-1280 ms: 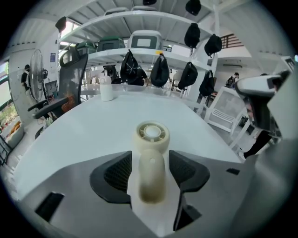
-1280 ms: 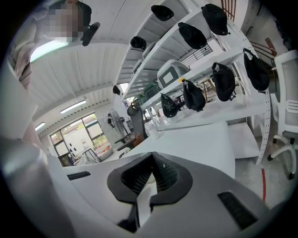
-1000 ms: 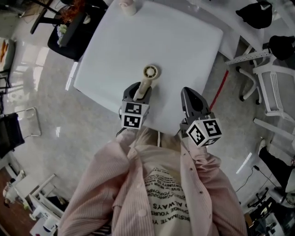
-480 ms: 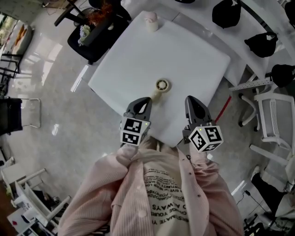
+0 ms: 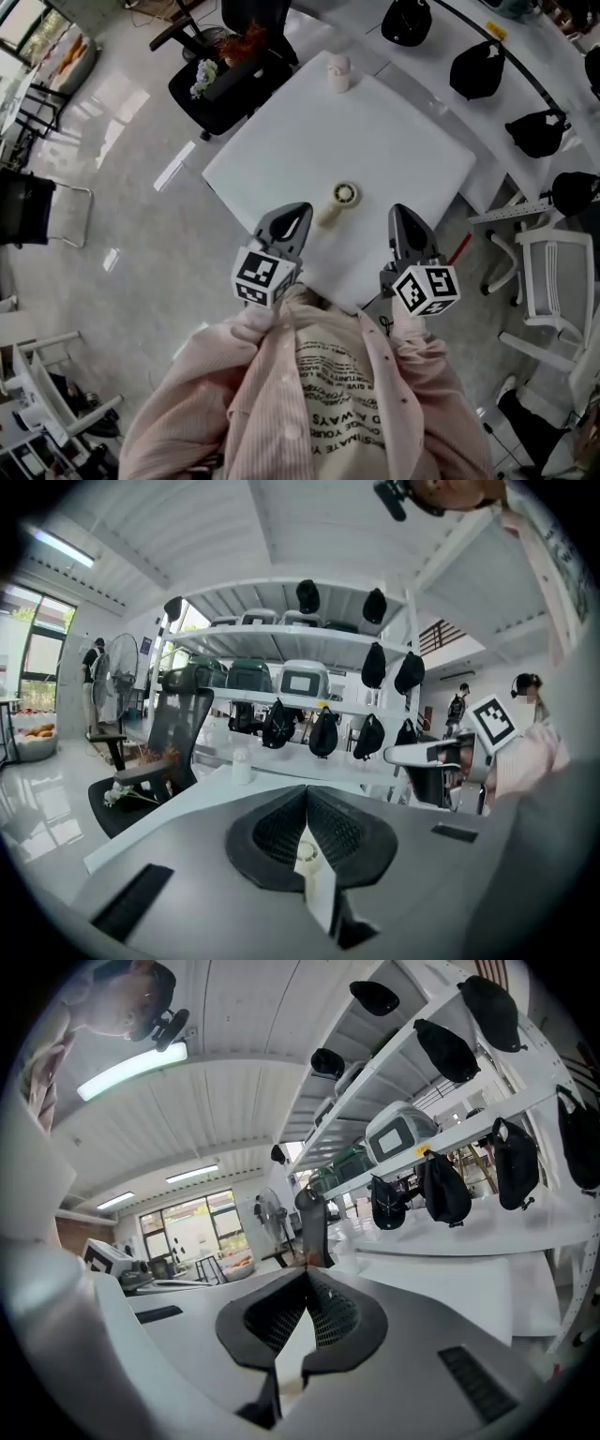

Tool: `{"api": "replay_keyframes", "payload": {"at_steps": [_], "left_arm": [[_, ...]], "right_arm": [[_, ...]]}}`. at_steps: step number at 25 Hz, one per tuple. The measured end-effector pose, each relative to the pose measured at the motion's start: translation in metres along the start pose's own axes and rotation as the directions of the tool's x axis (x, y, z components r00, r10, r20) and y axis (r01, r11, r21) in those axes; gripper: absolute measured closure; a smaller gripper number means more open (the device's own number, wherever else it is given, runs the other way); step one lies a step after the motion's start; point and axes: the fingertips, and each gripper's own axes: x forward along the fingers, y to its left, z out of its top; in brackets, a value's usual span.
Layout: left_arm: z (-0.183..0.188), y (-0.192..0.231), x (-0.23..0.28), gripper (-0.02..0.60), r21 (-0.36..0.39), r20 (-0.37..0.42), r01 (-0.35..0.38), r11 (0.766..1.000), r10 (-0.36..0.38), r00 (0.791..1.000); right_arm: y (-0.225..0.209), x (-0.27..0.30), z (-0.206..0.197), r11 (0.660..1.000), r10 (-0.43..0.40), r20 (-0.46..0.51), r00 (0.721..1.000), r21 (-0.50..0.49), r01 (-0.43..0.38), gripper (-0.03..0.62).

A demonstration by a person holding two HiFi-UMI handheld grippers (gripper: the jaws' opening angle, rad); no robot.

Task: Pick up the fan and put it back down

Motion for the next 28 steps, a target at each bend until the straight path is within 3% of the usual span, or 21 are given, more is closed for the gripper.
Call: {"api": "replay_keyframes", "payload": {"at_steps": [13,28], "left_arm": [[0.058,0.029,-0.039,0.578,0.017,0.159,-0.111,0.994,0.107,0.981],[0.075,0.049,-0.047,0.578,0.017,0.211,-0.156,0.988,0.149,0.966]], "right_arm": [[0.004,0.002,0.042,0.998,0.033,0.079,0.996,-0.063,-0.028,0.595],[-0.009,-0.003,0.062,0.993,-0.006,0.112,0.994,-0.117,0.019,0.595]]}}
